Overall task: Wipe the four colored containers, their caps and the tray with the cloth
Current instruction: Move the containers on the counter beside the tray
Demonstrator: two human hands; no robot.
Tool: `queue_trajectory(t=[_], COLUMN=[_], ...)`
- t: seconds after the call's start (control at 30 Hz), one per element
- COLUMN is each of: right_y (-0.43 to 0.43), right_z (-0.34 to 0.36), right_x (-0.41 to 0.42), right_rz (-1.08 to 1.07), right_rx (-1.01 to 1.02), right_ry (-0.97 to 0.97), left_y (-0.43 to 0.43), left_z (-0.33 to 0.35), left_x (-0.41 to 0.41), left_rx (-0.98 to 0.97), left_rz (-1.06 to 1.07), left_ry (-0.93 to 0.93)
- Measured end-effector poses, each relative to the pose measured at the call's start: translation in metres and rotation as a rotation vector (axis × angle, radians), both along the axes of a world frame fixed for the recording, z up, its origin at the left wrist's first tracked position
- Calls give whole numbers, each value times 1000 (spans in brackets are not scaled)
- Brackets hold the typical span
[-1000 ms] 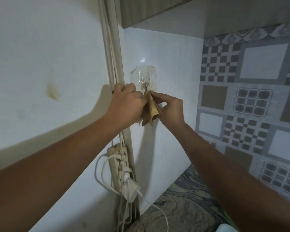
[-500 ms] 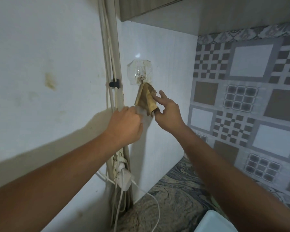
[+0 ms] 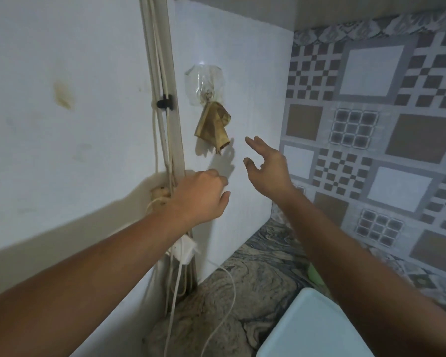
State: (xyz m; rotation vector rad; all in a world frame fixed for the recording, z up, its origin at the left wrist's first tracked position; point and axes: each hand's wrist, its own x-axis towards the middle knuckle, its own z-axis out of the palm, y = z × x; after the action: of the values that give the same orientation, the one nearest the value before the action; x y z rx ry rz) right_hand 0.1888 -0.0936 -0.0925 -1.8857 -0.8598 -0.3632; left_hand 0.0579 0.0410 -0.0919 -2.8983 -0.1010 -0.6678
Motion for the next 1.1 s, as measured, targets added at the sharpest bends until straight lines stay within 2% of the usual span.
queue_trajectory(t=[0.17, 0.43, 0.6, 0.83, 0.97, 1.1], right_y=[-50, -161, -218, -229, -224, -222], right_z=[-39, -118, -165, -217, -237, -251], right_x=[1, 13, 22, 59, 82, 90], right_rz=[-140, -391, -532, -547, -532, -539], right_rx=[-153, -366, -623, -1030, -1095, -1158], right_ry=[61, 187, 320, 460, 451, 454], left_y=[-34, -119, -165, -194, -197, -195], left_z=[-33, -105, -153, -228, -262, -286], left_x=[26, 92, 142, 208, 234, 246], left_rx=[-130, -219, -231, -219, -229, -353], left_rz=[-92, -287, -358, -360, -429, -493], left_ry=[91, 246, 375, 597, 644, 652])
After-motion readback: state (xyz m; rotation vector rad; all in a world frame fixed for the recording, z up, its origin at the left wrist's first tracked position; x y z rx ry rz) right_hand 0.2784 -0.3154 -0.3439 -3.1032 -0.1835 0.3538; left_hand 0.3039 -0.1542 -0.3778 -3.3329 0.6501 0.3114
